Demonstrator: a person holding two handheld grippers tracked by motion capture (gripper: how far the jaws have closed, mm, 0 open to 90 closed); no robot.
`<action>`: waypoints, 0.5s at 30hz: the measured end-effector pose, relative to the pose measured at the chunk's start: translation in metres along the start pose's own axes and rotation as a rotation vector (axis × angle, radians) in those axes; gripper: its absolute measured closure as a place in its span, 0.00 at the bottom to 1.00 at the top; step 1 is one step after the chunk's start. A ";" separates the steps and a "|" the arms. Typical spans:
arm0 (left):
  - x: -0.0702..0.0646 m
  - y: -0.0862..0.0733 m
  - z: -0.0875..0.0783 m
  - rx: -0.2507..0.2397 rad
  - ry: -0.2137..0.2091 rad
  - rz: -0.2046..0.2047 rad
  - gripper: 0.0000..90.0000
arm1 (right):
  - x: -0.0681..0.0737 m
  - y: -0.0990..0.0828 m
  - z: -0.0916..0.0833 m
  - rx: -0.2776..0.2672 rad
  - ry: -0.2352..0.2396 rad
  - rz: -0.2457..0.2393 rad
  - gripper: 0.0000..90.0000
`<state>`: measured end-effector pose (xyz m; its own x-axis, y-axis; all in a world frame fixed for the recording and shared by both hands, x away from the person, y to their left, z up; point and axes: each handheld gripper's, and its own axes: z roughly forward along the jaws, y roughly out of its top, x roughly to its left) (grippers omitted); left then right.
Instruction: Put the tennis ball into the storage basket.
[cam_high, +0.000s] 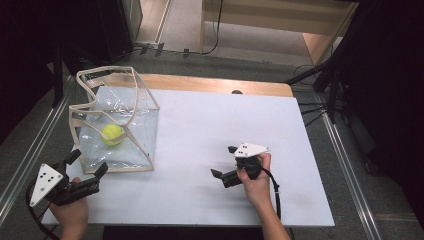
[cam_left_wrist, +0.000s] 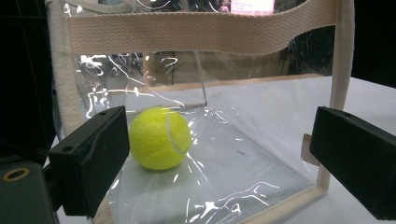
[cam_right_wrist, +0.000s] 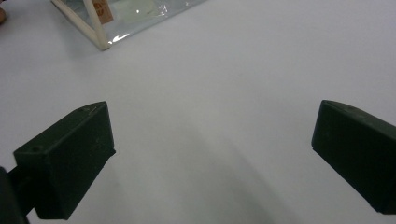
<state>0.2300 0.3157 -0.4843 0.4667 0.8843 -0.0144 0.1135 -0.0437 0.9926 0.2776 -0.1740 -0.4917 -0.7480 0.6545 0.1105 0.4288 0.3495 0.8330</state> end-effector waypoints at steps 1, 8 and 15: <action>0.000 0.000 0.000 0.001 -0.001 -0.001 0.06 | -0.003 -0.005 -0.004 0.000 -0.008 0.008 0.00; 0.000 0.000 0.000 0.001 -0.001 0.000 0.06 | -0.009 -0.016 -0.017 0.012 -0.040 0.031 0.00; 0.000 0.000 0.000 0.000 -0.001 -0.001 0.06 | -0.016 -0.027 -0.031 0.011 -0.068 0.059 0.00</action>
<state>0.2298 0.3156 -0.4843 0.4675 0.8839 -0.0152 0.1138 -0.0431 0.9926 0.2620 -0.2151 -0.4991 -0.6851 0.7182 0.1214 0.4767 0.3161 0.8202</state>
